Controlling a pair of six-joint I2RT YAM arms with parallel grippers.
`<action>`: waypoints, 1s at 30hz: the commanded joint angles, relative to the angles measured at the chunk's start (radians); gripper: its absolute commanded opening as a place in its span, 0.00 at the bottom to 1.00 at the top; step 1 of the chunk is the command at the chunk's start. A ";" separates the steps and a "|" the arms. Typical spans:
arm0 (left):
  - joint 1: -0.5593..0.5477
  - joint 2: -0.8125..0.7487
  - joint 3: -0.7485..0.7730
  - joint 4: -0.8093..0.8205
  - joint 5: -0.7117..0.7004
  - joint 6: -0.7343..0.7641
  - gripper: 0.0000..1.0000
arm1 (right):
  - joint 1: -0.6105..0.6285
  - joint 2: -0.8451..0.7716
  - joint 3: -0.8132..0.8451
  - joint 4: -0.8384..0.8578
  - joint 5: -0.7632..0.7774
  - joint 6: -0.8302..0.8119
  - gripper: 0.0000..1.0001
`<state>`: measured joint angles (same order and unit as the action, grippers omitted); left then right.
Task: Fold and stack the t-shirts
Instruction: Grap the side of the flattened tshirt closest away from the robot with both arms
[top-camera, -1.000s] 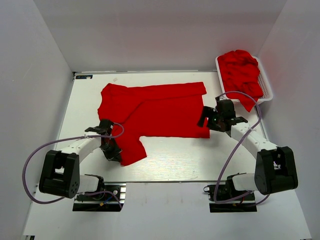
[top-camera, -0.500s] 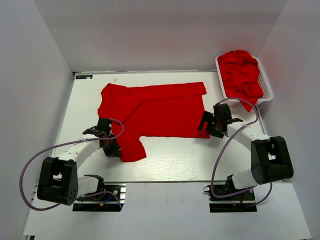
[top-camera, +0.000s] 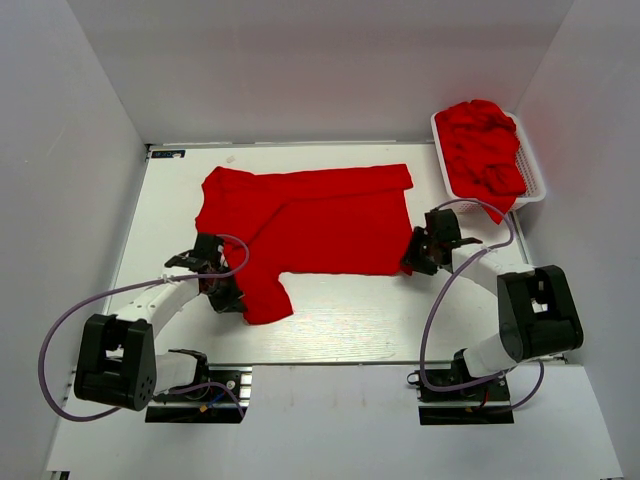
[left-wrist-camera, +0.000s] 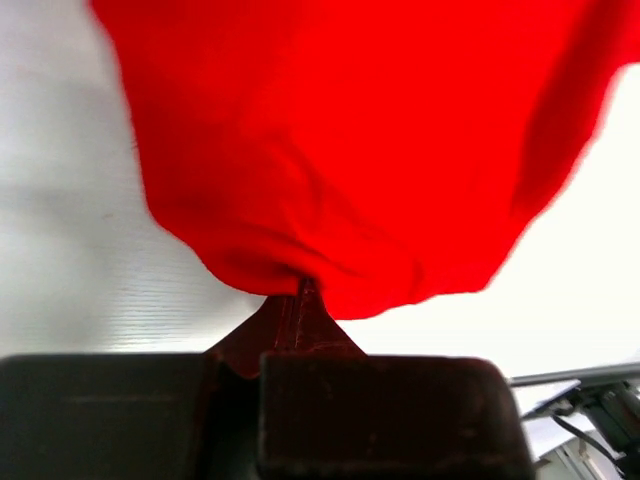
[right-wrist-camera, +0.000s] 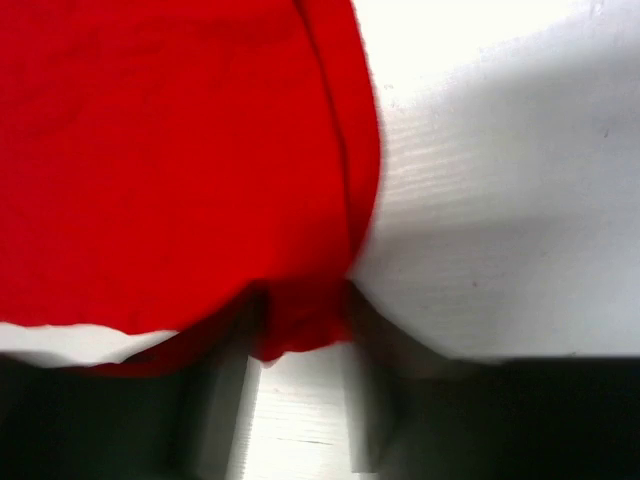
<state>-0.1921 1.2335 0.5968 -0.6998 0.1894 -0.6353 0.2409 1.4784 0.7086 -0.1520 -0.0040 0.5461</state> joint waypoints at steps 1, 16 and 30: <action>-0.001 -0.023 0.081 -0.003 0.057 0.023 0.00 | 0.003 0.020 -0.009 0.008 -0.013 0.021 0.35; 0.014 0.132 0.411 -0.030 0.157 0.101 0.00 | 0.001 0.016 0.092 -0.049 -0.013 -0.044 0.00; 0.023 0.357 0.797 0.051 -0.131 0.166 0.00 | 0.000 0.100 0.301 -0.196 0.116 -0.126 0.00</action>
<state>-0.1734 1.5784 1.3132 -0.6895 0.1440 -0.5037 0.2424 1.5620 0.9367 -0.2913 0.0547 0.4564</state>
